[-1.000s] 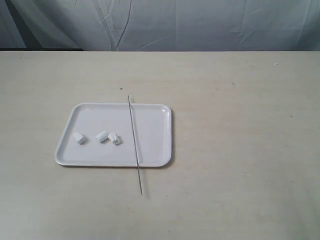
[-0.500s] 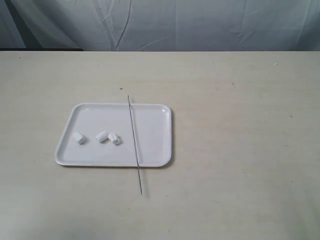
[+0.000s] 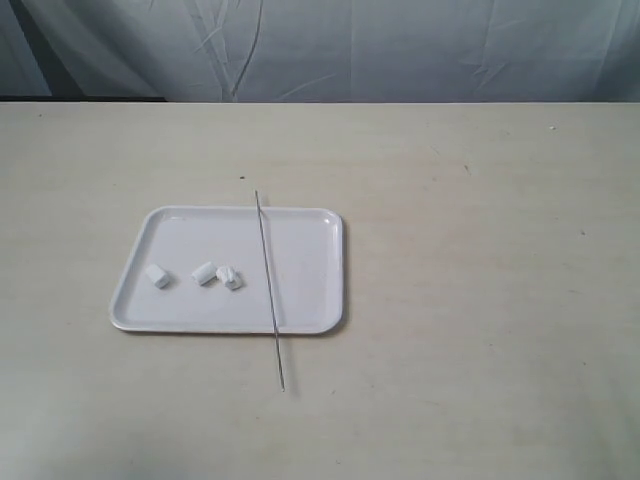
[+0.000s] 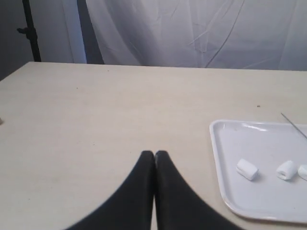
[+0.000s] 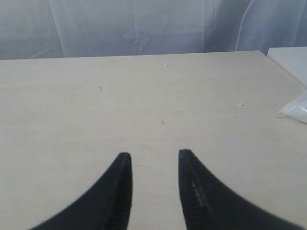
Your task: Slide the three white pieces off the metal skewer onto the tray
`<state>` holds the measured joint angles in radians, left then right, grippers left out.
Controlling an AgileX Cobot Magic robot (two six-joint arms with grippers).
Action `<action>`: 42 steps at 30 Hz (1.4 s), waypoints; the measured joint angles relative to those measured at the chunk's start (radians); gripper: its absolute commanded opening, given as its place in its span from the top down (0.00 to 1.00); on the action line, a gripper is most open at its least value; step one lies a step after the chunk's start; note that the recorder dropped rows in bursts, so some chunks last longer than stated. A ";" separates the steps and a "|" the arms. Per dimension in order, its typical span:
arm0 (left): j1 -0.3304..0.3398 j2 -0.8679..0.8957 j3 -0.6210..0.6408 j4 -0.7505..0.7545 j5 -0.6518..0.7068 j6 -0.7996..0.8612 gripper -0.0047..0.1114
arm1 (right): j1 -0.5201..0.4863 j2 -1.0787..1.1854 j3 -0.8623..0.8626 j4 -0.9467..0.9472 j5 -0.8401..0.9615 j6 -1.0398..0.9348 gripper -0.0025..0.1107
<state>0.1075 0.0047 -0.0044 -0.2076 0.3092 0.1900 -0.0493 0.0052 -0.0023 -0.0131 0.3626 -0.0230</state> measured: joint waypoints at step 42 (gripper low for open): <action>-0.028 0.000 0.000 -0.022 0.038 -0.002 0.96 | 0.000 -0.001 0.000 0.004 0.000 0.000 0.97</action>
<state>0.0797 0.0047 -0.0044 -0.2295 0.3468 0.1877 -0.0493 0.0046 -0.0023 -0.0093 0.3626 -0.0230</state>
